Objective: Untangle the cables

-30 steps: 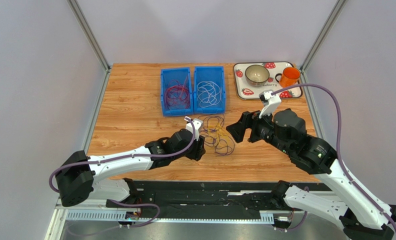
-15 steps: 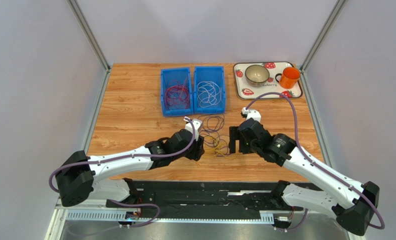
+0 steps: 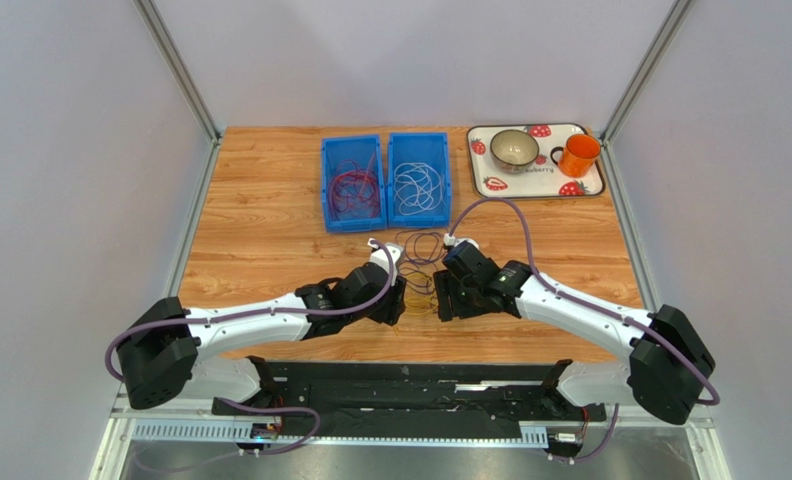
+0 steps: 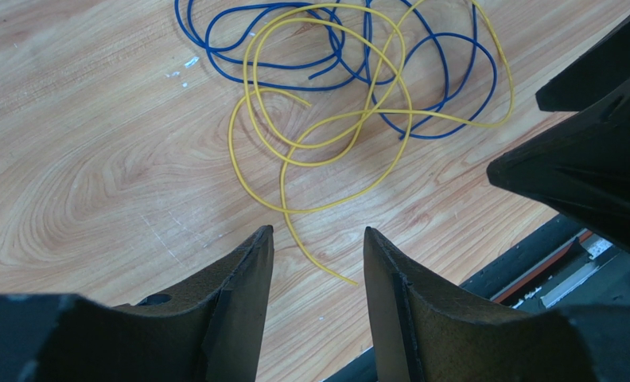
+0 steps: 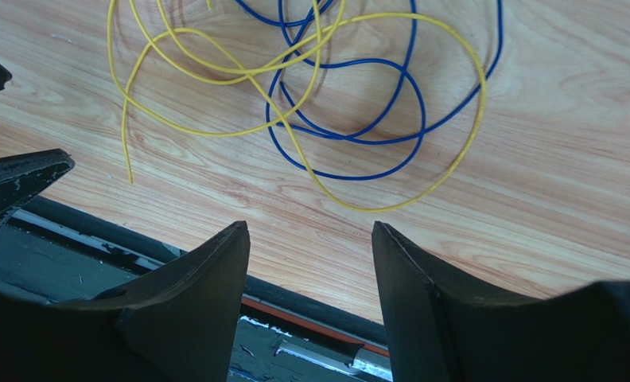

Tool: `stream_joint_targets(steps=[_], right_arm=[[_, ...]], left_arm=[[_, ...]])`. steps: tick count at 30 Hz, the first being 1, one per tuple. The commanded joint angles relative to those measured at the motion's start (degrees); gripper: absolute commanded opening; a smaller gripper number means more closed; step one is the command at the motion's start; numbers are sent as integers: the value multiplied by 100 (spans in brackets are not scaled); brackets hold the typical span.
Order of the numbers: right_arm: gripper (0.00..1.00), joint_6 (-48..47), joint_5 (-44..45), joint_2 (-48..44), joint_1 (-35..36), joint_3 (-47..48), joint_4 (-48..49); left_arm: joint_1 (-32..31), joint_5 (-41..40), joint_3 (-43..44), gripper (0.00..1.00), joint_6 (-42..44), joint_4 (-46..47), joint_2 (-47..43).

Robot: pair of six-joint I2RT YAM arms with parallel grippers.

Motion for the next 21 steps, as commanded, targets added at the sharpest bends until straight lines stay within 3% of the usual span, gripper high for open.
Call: stream_joint_targets(steps=[1, 13, 21], right_arm=[[61, -250, -276, 162, 24, -25, 515], [58, -523, -231, 760, 24, 168, 761], [47, -567, -179, 945, 24, 221, 823]], left_arm=[[-20, -23, 58, 54, -67, 224, 86], [-28, -67, -12, 54, -84, 198, -2], [-28, -76, -12, 54, -84, 189, -11]])
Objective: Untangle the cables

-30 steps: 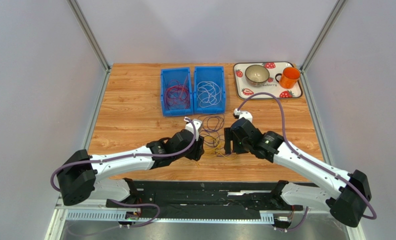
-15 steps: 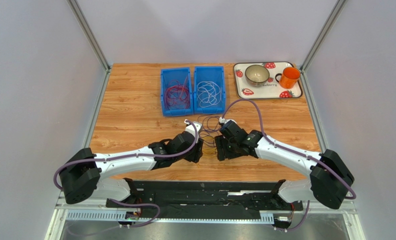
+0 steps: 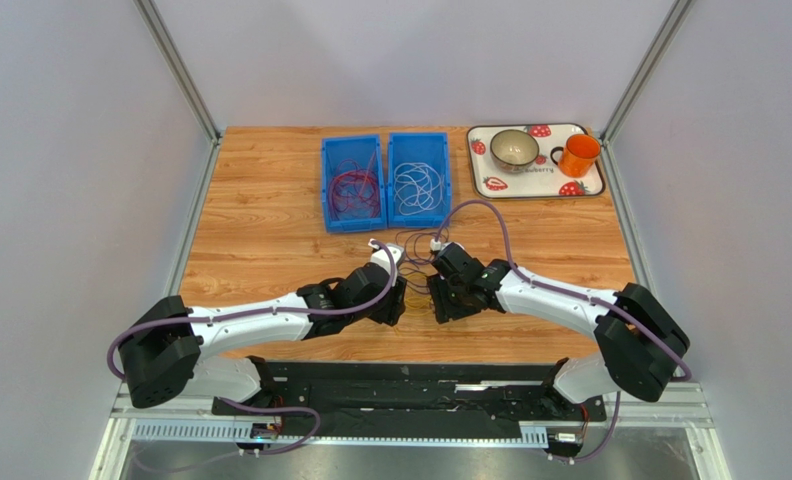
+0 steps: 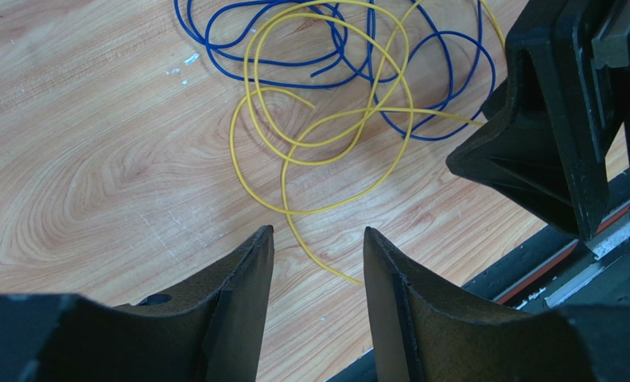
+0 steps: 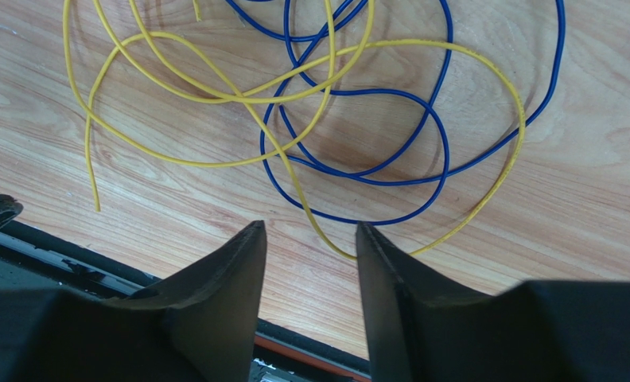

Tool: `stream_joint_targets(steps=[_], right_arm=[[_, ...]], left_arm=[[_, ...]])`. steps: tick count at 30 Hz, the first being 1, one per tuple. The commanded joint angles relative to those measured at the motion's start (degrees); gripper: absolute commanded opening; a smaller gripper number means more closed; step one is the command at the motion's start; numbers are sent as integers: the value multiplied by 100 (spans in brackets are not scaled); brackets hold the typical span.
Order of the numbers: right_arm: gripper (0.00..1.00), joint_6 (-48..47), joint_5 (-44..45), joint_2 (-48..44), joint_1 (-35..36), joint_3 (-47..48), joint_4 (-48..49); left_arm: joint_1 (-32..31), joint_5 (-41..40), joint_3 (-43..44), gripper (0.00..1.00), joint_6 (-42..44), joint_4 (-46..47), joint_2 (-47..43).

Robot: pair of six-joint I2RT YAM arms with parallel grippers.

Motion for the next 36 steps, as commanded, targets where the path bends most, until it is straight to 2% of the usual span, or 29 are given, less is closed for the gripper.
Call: stream_joint_targets(steps=[1, 4, 5, 6, 13, 22, 36], right_arm=[[44, -108, 55, 35, 24, 249, 257], [20, -143, 64, 27, 24, 311, 178], [3, -143, 99, 9, 24, 354, 56], [0, -152, 108, -26, 24, 468, -24], [0, -432, 284, -921, 24, 1565, -1244], [0, -565, 266, -1889, 24, 3262, -1607], [0, -731, 661, -1424, 16, 6567, -1290]], left_arm=[[-28, -67, -12, 54, -80, 176, -92], [-28, -58, 23, 54, -71, 176, -66], [-20, -58, 23, 54, -62, 176, -65], [-28, -58, 41, 54, -62, 176, -48], [-28, -32, 76, 54, -45, 202, -57], [-20, 144, 225, 54, -27, 422, 180], [-28, 373, 190, 51, -211, 1151, 910]])
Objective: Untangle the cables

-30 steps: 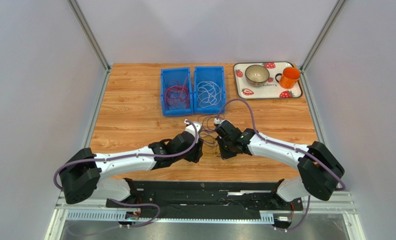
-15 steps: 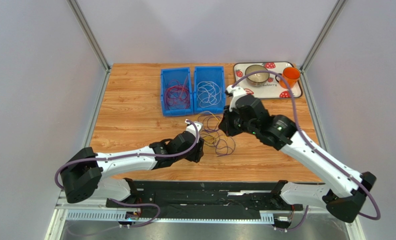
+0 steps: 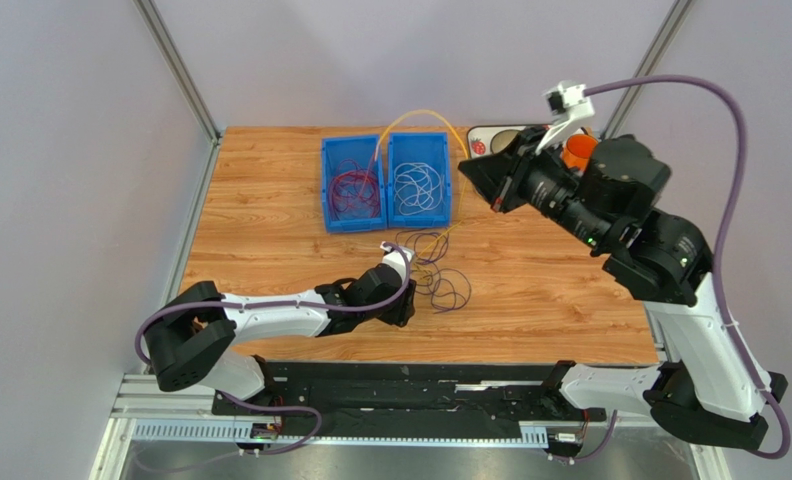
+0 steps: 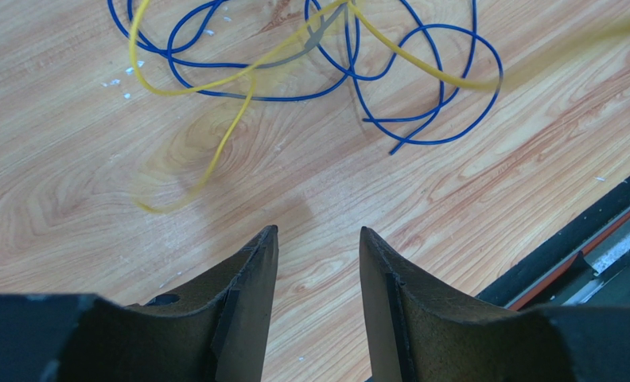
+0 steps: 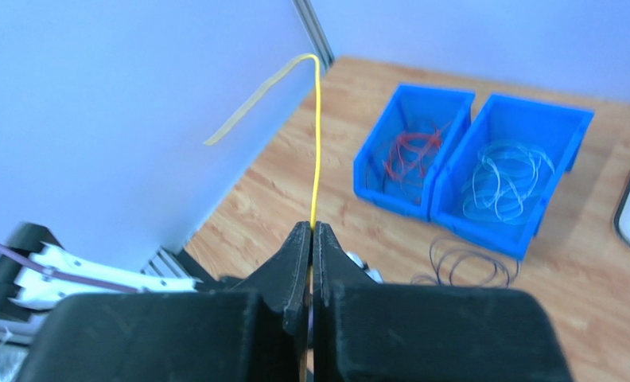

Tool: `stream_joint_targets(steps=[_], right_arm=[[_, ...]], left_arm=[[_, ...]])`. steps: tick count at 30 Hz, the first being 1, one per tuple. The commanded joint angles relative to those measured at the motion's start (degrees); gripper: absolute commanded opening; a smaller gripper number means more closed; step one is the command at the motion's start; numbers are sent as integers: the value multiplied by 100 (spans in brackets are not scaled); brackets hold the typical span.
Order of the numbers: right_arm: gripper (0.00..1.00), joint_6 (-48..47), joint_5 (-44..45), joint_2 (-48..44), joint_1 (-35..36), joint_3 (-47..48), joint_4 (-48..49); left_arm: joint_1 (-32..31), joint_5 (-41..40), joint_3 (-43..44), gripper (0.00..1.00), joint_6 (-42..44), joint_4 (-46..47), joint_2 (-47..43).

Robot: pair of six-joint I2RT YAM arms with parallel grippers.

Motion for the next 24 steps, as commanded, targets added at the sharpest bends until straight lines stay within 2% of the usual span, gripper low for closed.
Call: stream_joint_targets(steps=[1, 4, 7, 15, 19, 22, 24], right_arm=[[0, -298, 277, 213, 16, 1101, 246], [0, -501, 522, 494, 16, 1734, 343], [0, -861, 978, 855, 16, 2140, 475], [0, -2108, 1832, 2006, -186, 3378, 1476], [0, -2136, 1631, 2848, -617, 4074, 1775], [0, -2137, 1377, 3000, -889, 3787, 2327], [0, -1970, 1175, 3140, -1196, 3636, 2496]], left_arm=[[-28, 78, 138, 51, -135, 472, 165], [-28, -28, 129, 50, -118, 341, 156], [-28, -247, 173, 51, -100, -64, -247], [-20, -1397, 945, 67, -12, -3287, -2628], [-20, -1697, 1314, 70, 14, -4422, -3534], [-28, -1891, 1456, 70, -21, -5291, -4114], [-20, -2110, 1491, 70, -47, -5547, -4501]])
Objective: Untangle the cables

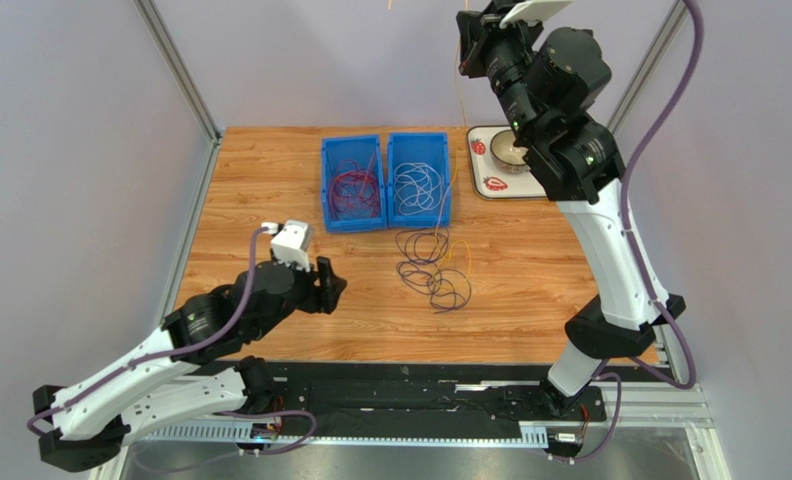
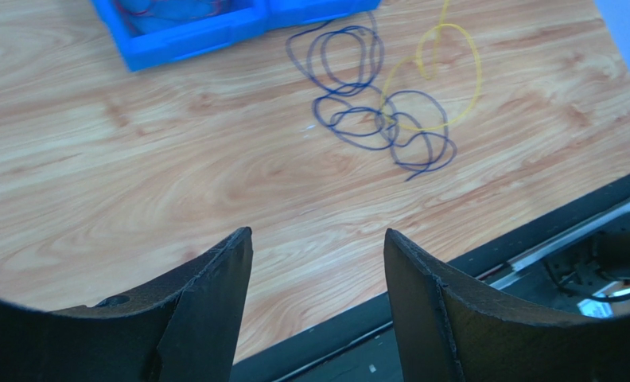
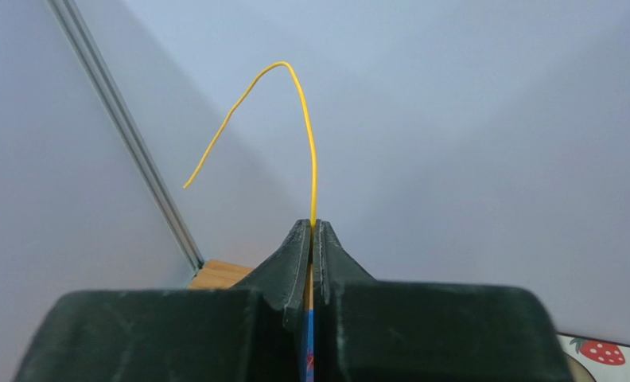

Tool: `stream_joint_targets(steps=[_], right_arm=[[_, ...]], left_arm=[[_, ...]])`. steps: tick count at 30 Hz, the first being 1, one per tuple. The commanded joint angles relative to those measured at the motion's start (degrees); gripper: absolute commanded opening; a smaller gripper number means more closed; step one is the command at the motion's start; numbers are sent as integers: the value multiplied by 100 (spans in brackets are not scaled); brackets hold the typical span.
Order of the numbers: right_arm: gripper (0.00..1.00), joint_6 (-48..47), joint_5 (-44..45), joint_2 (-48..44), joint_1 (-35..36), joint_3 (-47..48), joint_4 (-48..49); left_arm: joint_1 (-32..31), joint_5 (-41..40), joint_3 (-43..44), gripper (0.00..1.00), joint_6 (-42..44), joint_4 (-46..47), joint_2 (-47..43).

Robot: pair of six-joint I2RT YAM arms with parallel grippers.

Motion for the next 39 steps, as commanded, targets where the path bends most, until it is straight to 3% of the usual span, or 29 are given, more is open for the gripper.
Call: stream_joint_targets(steps=[1, 5, 8, 24, 39], right_arm=[[0, 213, -480, 187, -510, -137, 842], [0, 673, -1008, 652, -1091, -146, 938], [0, 603, -1159, 908, -1109, -137, 1079], [0, 593, -1493, 2490, -1267, -163, 1528], [0, 980, -1335, 2684, -1329, -2211, 1949]], left_arm=[[-20, -561, 167, 70, -112, -1537, -554], [-28, -507, 360, 70, 132, -1722, -1065], [-20, -834, 474, 72, 132, -1934, -1223], [-20, -799, 360, 72, 335, -1706, -1065], [-20, -764, 343, 71, 361, -1679, -1092]])
